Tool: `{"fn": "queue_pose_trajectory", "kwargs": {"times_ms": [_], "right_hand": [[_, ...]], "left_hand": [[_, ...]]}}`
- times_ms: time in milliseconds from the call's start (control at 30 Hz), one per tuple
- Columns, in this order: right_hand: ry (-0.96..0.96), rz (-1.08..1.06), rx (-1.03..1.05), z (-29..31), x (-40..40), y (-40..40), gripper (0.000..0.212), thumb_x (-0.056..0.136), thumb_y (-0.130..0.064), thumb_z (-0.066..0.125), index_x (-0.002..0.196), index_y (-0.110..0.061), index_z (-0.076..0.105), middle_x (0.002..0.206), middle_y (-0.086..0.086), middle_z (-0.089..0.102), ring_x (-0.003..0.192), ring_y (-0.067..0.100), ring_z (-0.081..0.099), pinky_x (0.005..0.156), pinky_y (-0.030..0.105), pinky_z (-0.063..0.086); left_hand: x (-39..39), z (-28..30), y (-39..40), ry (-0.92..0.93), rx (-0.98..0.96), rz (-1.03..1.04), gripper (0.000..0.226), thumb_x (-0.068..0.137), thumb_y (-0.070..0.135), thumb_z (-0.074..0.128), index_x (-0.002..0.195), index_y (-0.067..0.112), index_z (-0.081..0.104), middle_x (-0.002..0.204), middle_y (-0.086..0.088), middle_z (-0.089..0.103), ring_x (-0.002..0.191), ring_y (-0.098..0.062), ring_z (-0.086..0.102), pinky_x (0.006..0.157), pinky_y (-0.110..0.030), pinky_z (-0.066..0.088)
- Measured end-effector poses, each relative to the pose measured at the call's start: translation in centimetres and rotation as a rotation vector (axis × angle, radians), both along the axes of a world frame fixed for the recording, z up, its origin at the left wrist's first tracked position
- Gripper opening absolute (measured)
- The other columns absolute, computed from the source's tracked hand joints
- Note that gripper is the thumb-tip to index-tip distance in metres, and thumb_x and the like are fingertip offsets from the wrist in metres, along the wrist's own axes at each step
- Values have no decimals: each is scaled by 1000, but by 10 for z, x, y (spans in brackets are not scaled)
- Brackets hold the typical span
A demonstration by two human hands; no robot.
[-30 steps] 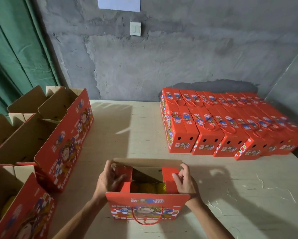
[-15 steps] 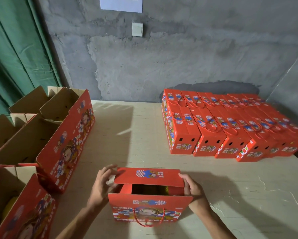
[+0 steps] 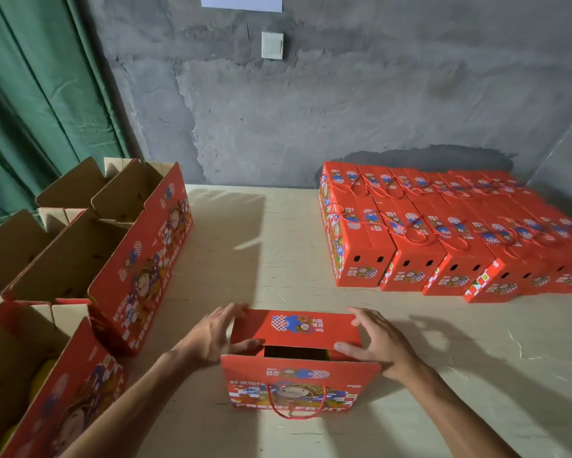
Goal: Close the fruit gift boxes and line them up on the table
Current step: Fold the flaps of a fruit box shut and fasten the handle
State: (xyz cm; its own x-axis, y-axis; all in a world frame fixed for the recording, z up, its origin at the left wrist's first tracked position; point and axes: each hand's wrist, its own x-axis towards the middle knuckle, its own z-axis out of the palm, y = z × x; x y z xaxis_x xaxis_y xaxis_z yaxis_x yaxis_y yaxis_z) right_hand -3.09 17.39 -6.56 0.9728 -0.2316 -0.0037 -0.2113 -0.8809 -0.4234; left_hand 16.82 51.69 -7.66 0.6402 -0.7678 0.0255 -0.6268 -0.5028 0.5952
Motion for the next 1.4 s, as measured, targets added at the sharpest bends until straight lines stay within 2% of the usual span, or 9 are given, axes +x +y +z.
{"fn": "queue_pose_trajectory", "kwargs": {"times_ms": [200, 300, 567, 667, 833, 1000, 1200, 1300, 1400], "right_hand": [[84, 75, -74, 9, 12, -2, 105, 65, -102, 44, 149, -39, 42, 148, -17, 50, 127, 2, 51, 97, 20, 42], [136, 102, -149, 13, 18, 0, 117, 61, -105, 39, 152, -33, 45, 157, -14, 43, 139, 6, 43, 114, 27, 37], [205, 189, -379, 5, 24, 5, 107, 78, -92, 42, 157, -20, 39, 165, -1, 34, 149, 15, 34, 120, 30, 27], [86, 228, -462, 5, 25, 8, 98, 84, -86, 40, 145, -10, 55, 151, 6, 53, 136, 21, 53, 112, 31, 40], [-308, 223, -514, -4, 27, 8, 60, 91, -62, 60, 106, -7, 79, 104, 6, 79, 88, 21, 77, 71, 33, 64], [-426, 239, -620, -13, 31, 8, 59, 89, -61, 63, 99, -6, 80, 97, 8, 79, 80, 21, 77, 65, 31, 63], [-497, 255, -735, -14, 23, 13, 55, 92, -51, 51, 96, -5, 82, 95, 8, 79, 83, 20, 77, 72, 27, 63], [-539, 320, -811, -10, 21, 13, 45, 89, -47, 64, 98, -6, 81, 98, 7, 79, 87, 19, 77, 77, 26, 62], [-584, 337, -818, -11, 21, 14, 49, 93, -42, 49, 98, -6, 81, 99, 5, 79, 89, 18, 77, 78, 26, 61]], "left_hand": [[17, 1, -11, -126, 162, -103, 106, 72, 96, 51, 152, 27, 45, 147, 7, 47, 130, -8, 42, 108, -35, 43], [19, -2, -12, -209, 170, -144, 103, 75, 95, 48, 151, 25, 46, 143, 6, 48, 124, -7, 42, 104, -32, 44], [9, -4, -11, -292, 140, -182, 91, 86, 86, 46, 151, 23, 44, 139, 5, 47, 123, -9, 40, 101, -34, 47], [8, -4, -13, -315, 112, -180, 83, 89, 78, 51, 148, 20, 50, 134, 1, 52, 121, -13, 44, 99, -35, 49], [11, 1, -20, -315, 121, -119, 72, 95, 73, 40, 145, 24, 56, 129, 0, 58, 118, -15, 48, 99, -40, 50], [4, -7, -20, -279, 189, -126, 59, 100, 66, 38, 156, 52, 25, 135, 2, 44, 122, -15, 38, 101, -41, 46], [-1, -6, -19, -242, 232, -141, 60, 102, 65, 32, 158, 52, 14, 144, 3, 39, 131, -16, 33, 108, -46, 43], [-1, -8, -19, -214, 285, -187, 61, 103, 65, 25, 159, 51, 3, 161, 0, 28, 147, -20, 24, 121, -48, 28], [-2, -8, -18, -163, 337, -225, 63, 102, 67, 20, 155, 56, -13, 170, -3, 10, 157, -23, 9, 126, -51, 15]]}}
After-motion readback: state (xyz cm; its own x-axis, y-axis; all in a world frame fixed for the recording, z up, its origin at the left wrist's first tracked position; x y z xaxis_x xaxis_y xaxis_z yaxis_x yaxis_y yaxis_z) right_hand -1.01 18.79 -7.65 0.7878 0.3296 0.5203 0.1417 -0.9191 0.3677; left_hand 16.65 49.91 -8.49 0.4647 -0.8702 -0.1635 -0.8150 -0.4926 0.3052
